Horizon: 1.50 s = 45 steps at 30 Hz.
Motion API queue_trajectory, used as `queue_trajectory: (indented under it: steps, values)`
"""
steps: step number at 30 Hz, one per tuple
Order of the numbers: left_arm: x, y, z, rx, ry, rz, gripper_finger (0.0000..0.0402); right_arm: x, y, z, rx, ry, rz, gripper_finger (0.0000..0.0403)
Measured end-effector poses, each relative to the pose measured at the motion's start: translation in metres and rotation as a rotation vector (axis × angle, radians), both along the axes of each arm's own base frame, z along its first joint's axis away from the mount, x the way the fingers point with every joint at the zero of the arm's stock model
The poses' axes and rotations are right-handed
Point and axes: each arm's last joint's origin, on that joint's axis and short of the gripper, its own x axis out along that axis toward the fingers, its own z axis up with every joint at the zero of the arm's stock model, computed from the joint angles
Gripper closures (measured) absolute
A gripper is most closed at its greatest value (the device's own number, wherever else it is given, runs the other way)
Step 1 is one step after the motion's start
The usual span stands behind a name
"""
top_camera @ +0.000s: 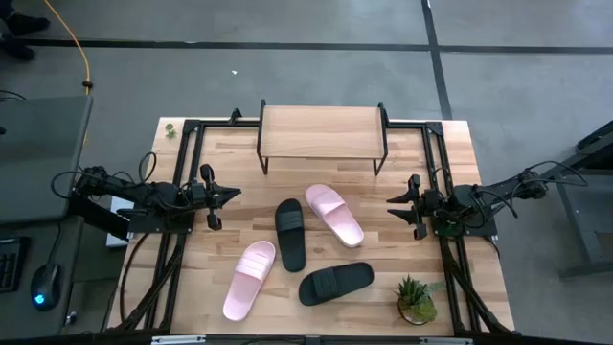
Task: Pick and place slides into the shelf
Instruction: Put the top pink slides on the shelf
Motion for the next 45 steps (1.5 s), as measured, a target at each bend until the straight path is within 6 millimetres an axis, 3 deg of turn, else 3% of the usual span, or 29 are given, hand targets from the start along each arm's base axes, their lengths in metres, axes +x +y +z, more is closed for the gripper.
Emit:
queue_trajectory:
  steps: [32,45]
  values:
    - [-0.0002,0.0003,0.0024,-0.095,-0.06,0.008,0.0396,0.0,-0.0001,0.0017,0.064,-0.018,0.002,0.0284]
    - [0.0006,-0.004,0.0061,-0.281,-0.124,-0.155,0.0396,-0.0009,-0.0038,0.0082,0.008,-0.08,-0.127,0.0284]
